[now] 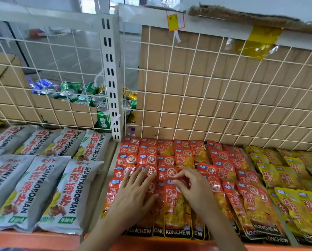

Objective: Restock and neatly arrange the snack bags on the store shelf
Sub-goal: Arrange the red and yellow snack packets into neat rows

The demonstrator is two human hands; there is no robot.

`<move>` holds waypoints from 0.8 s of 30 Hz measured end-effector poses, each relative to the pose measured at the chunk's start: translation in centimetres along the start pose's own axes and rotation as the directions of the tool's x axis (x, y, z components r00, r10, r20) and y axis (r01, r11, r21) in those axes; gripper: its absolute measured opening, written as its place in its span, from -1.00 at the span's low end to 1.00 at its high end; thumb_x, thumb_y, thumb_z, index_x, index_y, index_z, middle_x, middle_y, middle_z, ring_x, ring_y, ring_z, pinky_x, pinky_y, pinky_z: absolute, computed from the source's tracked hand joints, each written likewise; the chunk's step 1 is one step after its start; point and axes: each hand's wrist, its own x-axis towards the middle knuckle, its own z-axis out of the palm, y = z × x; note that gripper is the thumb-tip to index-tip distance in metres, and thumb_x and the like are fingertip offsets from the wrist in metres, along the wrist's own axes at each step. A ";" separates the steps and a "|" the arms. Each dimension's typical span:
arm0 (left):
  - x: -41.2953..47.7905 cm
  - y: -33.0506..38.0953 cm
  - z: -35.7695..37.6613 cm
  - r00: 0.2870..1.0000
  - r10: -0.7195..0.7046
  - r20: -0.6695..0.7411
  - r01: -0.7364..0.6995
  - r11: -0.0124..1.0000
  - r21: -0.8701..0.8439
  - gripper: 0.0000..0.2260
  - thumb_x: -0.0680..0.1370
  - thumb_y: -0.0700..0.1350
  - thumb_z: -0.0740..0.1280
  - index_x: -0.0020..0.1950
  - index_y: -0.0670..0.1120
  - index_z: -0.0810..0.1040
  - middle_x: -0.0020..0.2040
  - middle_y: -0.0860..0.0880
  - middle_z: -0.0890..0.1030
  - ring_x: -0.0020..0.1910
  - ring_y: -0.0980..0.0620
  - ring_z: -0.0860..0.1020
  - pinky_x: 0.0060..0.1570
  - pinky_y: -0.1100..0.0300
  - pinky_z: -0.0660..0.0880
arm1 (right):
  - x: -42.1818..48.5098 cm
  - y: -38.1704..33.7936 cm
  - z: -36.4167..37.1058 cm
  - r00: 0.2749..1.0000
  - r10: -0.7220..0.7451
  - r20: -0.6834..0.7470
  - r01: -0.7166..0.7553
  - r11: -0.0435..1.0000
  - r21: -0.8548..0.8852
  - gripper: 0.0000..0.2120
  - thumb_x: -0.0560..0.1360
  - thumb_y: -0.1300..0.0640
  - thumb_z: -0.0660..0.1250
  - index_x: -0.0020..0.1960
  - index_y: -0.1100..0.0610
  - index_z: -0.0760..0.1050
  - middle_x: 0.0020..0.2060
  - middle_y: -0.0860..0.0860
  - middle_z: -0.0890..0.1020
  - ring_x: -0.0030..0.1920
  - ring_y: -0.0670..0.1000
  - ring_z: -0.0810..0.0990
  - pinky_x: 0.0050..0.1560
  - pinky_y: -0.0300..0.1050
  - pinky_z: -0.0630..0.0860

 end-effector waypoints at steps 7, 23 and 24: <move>0.7 0.4 -0.9 1.000 0.022 -0.018 -0.024 0.995 -0.102 -0.17 0.31 0.45 -0.48 0.50 0.17 -0.05 0.53 0.11 -0.02 0.52 0.04 -0.09 0.40 0.13 -0.41 | 1.4 2.0 -2.8 0.988 0.149 -0.034 -0.150 0.988 -0.021 -0.92 0.50 0.14 0.33 -0.17 0.02 0.49 -0.29 -0.19 0.55 -0.27 -0.23 0.50 -0.27 -0.45 0.37; 3.5 0.8 -0.8 0.998 0.042 0.054 -0.038 0.996 -0.079 -0.16 0.27 0.43 -0.45 0.51 0.17 -0.11 0.54 0.11 -0.09 0.42 0.19 -0.28 0.38 0.10 -0.36 | 3.6 4.2 -3.2 0.991 0.084 -0.102 -0.105 0.971 -0.216 -0.86 0.53 0.19 0.27 0.06 0.10 0.55 0.02 -0.03 0.55 0.05 -0.08 0.47 0.06 -0.26 0.34; 3.7 0.9 -0.8 0.997 0.044 0.059 -0.040 0.996 -0.077 -0.14 0.25 0.44 -0.48 0.51 0.17 -0.11 0.54 0.11 -0.09 0.44 0.17 -0.26 0.39 0.09 -0.35 | 4.1 4.0 -2.9 0.994 0.078 -0.074 -0.093 0.970 -0.225 -0.84 0.54 0.16 0.26 0.09 0.09 0.54 0.04 -0.04 0.55 0.07 -0.09 0.47 0.09 -0.27 0.34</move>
